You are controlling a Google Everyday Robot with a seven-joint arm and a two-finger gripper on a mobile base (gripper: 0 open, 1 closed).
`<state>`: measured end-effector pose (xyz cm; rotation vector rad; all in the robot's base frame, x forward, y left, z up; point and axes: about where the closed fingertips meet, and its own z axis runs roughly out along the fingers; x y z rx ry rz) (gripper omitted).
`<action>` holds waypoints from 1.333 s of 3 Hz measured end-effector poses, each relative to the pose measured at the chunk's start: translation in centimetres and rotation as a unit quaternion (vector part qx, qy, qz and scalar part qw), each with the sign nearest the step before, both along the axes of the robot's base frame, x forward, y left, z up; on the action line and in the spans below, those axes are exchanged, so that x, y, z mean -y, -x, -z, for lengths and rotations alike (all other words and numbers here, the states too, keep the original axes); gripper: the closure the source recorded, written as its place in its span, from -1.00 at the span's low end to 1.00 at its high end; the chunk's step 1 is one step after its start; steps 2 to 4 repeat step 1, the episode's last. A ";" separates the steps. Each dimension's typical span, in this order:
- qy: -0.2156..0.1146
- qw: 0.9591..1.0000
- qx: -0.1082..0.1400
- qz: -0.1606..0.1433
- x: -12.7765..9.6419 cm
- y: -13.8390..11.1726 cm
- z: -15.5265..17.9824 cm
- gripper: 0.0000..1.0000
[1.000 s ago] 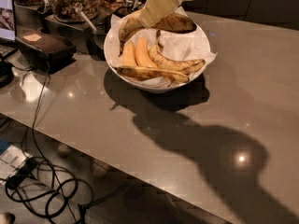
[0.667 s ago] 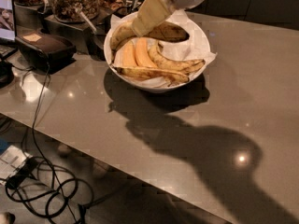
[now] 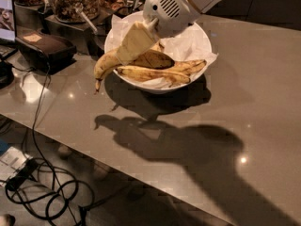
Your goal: Pick banana from white bowl
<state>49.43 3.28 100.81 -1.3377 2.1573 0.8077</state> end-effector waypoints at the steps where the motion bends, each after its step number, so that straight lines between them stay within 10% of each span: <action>1: 0.000 1.000 0.000 0.000 0.0 0.0 0.0 1.00; 4: 0.000 1.000 0.000 0.000 0.0 0.0 0.0 1.00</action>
Offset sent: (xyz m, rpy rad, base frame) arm 0.0000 0.0000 0.0000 0.0000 0.0000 0.0000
